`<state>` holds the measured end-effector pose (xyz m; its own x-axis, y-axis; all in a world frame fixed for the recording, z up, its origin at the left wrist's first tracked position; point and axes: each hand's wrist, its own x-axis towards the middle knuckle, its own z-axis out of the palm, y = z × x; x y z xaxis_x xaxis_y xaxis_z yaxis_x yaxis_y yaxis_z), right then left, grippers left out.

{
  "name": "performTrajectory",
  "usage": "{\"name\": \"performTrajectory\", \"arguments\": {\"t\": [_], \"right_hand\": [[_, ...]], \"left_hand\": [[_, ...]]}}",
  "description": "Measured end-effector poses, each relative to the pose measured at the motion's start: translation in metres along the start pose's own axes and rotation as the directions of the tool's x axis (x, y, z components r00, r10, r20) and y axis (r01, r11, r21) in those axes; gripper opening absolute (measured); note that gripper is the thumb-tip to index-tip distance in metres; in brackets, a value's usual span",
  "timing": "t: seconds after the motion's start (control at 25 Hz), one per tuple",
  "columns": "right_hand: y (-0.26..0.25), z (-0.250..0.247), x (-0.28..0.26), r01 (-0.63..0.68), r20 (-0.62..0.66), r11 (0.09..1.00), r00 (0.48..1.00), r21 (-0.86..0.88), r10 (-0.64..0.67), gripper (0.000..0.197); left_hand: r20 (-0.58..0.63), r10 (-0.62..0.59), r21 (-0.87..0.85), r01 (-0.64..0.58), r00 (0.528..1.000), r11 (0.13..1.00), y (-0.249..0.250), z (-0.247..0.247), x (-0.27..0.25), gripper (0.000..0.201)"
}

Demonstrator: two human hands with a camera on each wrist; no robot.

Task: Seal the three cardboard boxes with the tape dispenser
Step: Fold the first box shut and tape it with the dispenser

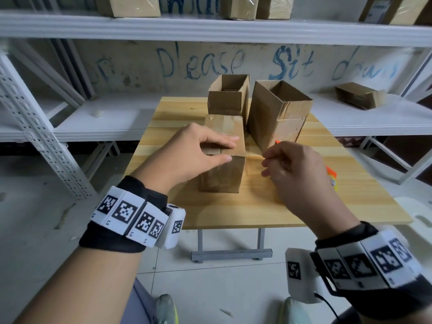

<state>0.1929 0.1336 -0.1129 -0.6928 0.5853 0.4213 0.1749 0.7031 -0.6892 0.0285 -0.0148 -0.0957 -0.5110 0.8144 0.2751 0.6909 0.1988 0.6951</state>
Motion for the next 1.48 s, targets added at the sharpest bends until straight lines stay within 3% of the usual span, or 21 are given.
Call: {"name": "performTrajectory", "arguments": {"t": [0.24, 0.44, 0.56, 0.72, 0.92, 1.12, 1.2, 1.36, 1.48], "right_hand": [[-0.007, 0.014, -0.004, -0.036, 0.129, 0.989, 0.992, 0.145, 0.017, 0.02], [-0.01, 0.019, -0.008, 0.06, 0.154, 0.996, 0.986, 0.069, -0.07, 0.023], [-0.009, 0.023, -0.009, 0.15, 0.175, 0.988, 0.974, -0.031, -0.143, 0.014], [-0.004, 0.025, -0.006, 0.151, 0.174, 0.989, 0.974, -0.006, -0.147, 0.016], [-0.002, 0.027, -0.005, 0.248, 0.212, 0.968, 0.948, -0.032, -0.236, 0.023], [-0.006, 0.029, 0.0, 0.237, 0.267, 0.968, 0.941, -0.083, -0.207, 0.024], [-0.009, 0.031, 0.003, 0.297, 0.255, 0.945, 0.932, -0.138, -0.256, 0.024], [-0.021, 0.036, 0.002, 0.371, 0.272, 0.825, 0.922, -0.426, -0.274, 0.017], [-0.035, 0.044, -0.003, 0.439, 0.305, 0.767, 0.895, -0.468, -0.326, 0.013]], "left_hand": [[-0.124, 0.011, 0.063, -0.003, 0.992, 0.998, 0.003, 0.011, -0.001, 0.034], [-0.154, 0.035, 0.086, -0.022, 0.988, 0.996, 0.009, 0.015, 0.0, 0.033], [-0.164, 0.031, 0.05, -0.023, 0.986, 0.998, 0.007, 0.016, -0.001, 0.033], [-0.101, 0.028, 0.046, -0.024, 0.994, 0.999, 0.001, 0.011, -0.001, 0.037], [0.034, 0.031, 0.047, -0.033, 0.999, 0.998, -0.004, 0.002, -0.004, 0.053], [0.011, 0.038, 0.012, -0.038, 0.999, 0.999, -0.002, 0.004, -0.005, 0.05], [-0.001, 0.047, 0.007, -0.047, 0.999, 0.999, -0.001, 0.006, -0.005, 0.049], [0.001, 0.039, -0.011, -0.039, 0.999, 0.999, -0.001, 0.006, -0.006, 0.05], [0.023, 0.029, -0.009, -0.028, 0.999, 1.0, -0.001, 0.005, -0.006, 0.051]]}}
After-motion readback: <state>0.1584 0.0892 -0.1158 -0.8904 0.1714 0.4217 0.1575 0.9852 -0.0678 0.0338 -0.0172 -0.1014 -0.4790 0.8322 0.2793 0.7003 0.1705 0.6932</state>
